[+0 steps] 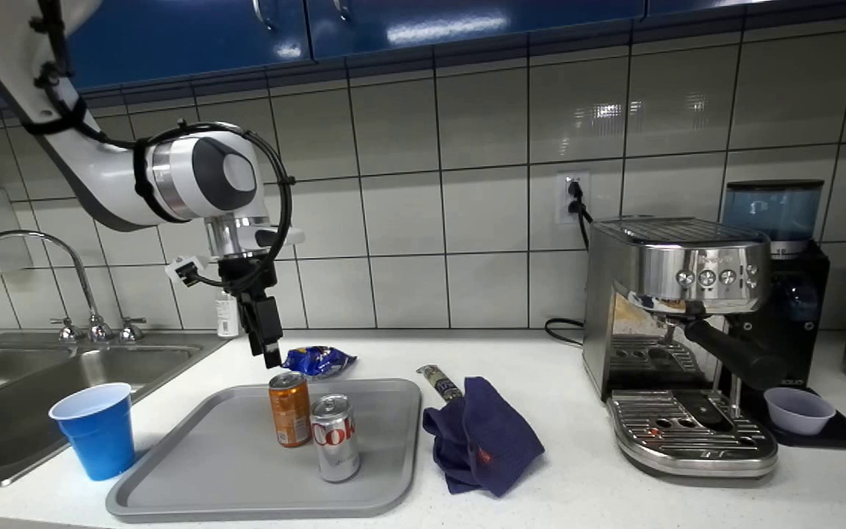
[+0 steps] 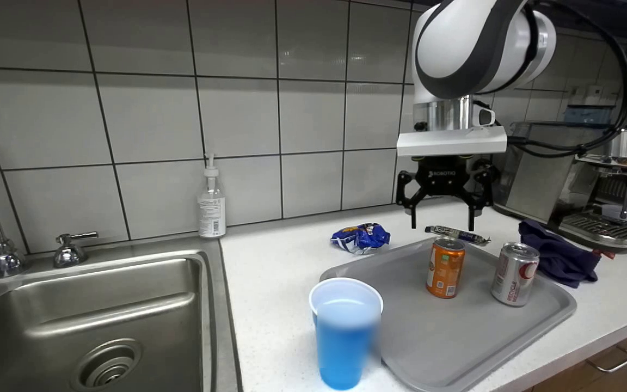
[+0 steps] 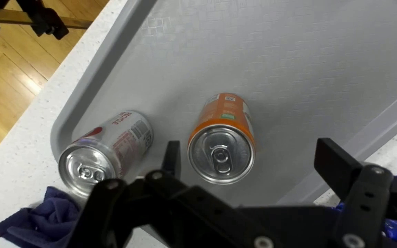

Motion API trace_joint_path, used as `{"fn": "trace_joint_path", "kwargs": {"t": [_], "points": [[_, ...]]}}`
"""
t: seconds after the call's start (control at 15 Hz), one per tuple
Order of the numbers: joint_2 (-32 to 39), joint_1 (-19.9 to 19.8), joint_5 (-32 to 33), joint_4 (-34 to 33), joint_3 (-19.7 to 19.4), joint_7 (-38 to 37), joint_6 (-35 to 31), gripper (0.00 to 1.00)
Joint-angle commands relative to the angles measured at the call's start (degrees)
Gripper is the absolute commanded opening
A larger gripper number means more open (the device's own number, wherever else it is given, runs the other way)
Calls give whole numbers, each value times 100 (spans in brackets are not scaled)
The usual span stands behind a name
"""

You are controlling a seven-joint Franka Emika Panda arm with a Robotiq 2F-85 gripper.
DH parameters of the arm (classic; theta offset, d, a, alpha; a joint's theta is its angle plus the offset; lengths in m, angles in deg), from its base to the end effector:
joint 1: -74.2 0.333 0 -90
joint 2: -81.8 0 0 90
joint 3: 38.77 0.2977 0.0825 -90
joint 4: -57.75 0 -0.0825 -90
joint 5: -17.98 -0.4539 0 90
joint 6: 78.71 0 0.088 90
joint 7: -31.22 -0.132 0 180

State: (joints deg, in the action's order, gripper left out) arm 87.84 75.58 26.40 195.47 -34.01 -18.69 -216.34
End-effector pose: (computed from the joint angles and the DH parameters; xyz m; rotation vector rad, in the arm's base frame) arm 0.5192 0.0536 0.1627 2.8584 -0.9631 -0.0813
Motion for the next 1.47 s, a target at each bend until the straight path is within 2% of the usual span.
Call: {"fn": "trace_joint_path", "kwargs": {"t": [0.0, 0.07, 1.4], "points": [[141, 166, 238, -164, -249, -225, 182, 100], [94, 171, 31, -33, -226, -7, 9, 100], [383, 324, 113, 52, -338, -60, -125, 100]]}}
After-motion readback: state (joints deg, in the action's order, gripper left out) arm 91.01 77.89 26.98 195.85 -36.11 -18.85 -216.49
